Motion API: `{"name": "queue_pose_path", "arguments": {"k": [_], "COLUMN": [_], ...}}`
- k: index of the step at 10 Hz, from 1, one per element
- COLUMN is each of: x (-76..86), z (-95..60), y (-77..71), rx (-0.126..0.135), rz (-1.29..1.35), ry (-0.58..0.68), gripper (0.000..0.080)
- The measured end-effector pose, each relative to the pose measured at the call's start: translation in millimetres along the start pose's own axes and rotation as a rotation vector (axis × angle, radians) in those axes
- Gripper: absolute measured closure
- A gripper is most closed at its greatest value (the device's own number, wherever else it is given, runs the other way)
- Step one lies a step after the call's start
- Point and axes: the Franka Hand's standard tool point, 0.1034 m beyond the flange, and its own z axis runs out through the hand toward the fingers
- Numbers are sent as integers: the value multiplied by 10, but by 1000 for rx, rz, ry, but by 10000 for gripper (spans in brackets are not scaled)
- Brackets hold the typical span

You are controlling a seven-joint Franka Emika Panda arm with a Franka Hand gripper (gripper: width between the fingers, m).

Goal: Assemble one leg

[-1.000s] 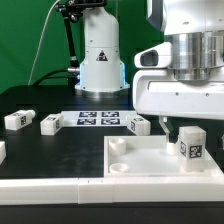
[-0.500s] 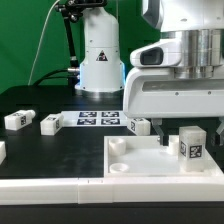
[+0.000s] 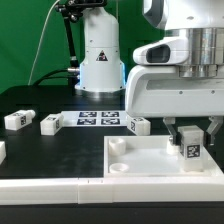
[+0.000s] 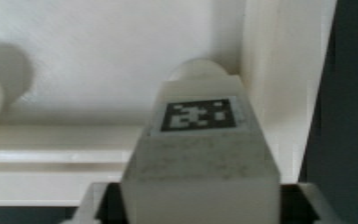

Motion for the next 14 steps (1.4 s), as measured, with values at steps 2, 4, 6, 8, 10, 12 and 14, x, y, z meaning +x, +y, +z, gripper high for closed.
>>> {"name": "queue_pose_path", "arguments": {"k": [2,4,6,8,10,12,14], "x": [0,-2,-1,-26,-34,-51,-57], "z": [1,2,6,6,12,16,19], "y": [0,0,34,30,66,80,77], "rx": [1,4,19,25,27,38,38], "rz": [44,132,363,643,921,1183,1287], "ry": [0,-1,-1,6,6,-5,-16], "gripper": [509,509,509,508,508,508,507]}}
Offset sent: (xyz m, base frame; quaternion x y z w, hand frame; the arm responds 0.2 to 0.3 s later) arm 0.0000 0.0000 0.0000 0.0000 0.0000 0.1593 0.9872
